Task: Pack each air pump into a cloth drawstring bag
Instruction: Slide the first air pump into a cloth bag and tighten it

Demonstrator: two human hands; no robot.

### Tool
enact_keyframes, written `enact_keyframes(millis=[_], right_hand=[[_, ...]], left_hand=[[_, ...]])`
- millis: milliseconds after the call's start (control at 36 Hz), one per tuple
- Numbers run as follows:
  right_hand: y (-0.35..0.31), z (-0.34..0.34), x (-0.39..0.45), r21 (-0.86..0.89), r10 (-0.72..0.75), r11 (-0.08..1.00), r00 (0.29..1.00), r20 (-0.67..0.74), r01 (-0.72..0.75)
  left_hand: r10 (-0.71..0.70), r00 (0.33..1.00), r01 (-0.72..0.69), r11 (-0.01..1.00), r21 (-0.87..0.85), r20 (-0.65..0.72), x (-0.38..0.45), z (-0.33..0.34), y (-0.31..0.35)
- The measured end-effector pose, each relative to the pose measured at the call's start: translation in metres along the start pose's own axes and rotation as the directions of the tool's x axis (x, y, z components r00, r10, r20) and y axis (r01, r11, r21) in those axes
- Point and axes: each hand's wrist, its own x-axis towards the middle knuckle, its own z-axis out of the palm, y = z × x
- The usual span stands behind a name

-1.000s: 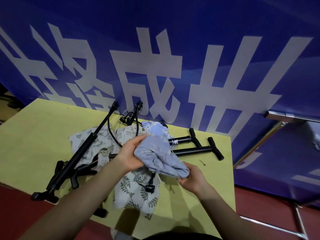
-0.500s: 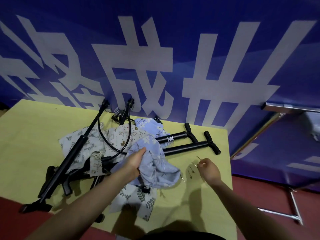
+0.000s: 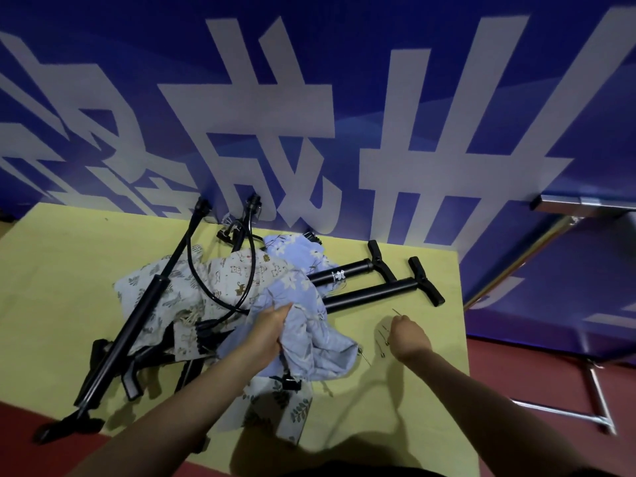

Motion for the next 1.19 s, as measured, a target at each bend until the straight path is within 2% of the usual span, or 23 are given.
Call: enact_keyframes(millis=[56, 139, 222, 278, 417, 528, 722, 861, 944, 1056, 1194], right_hand=[[0.001, -0.001, 0.000, 0.040, 0.011, 0.999, 1.000, 0.014, -0.011], [0.006, -0.001, -0.002, 0.224, 0.045, 0.974, 0.999, -0.004, -0.043], [0.012, 0.002, -0.012, 0.432, 0.085, 0.900, 0.996, -0.037, -0.061], [0.013, 0.003, -0.021, 0.518, 0.096, 0.854, 0.994, -0.057, -0.052], [0.003, -0.005, -0.038, 0.645, 0.086, 0.763, 0.984, -0.158, 0.037], [-0.019, -0.022, -0.050, 0.743, 0.047, 0.649, 0.966, -0.255, 0.165], [-0.073, -0.052, -0.086, 0.837, -0.152, 0.447, 0.949, -0.276, 0.316], [-0.105, -0.062, -0.121, 0.873, -0.376, 0.310, 0.892, -0.250, 0.375], [-0.125, -0.054, -0.138, 0.832, -0.487, 0.374, 0.850, -0.199, 0.409], [-0.143, -0.041, -0.143, 0.739, -0.474, 0.534, 0.869, -0.141, 0.411], [-0.139, -0.041, -0.139, 0.495, -0.475, 0.722, 0.866, -0.154, 0.484]], left_hand=[[0.003, 0.999, -0.003, 1.000, -0.002, 0.034, -0.001, -0.001, 0.003], [0.008, 0.999, -0.008, 1.000, -0.001, 0.042, -0.001, -0.002, 0.007], [0.032, 0.999, -0.033, 0.999, 0.012, 0.039, -0.001, -0.003, 0.008], [0.026, 1.000, -0.027, 1.000, -0.014, -0.012, 0.003, -0.001, 0.008], [0.032, 0.998, -0.034, 0.999, -0.028, -0.059, 0.021, -0.009, -0.005], [0.065, 0.998, -0.066, 0.997, -0.037, -0.023, 0.042, -0.023, -0.025], [0.114, 0.993, -0.112, 0.990, -0.083, 0.021, -0.043, -0.011, 0.011], [0.169, 0.982, -0.152, 0.974, -0.169, 0.089, -0.083, -0.012, 0.031], [0.213, 0.964, -0.175, 0.959, -0.223, 0.158, -0.104, -0.015, 0.037], [0.259, 0.930, -0.192, 0.947, -0.258, 0.262, -0.122, -0.021, 0.039], [0.331, 0.917, -0.266, 0.923, -0.278, 0.221, -0.131, -0.040, 0.033]])
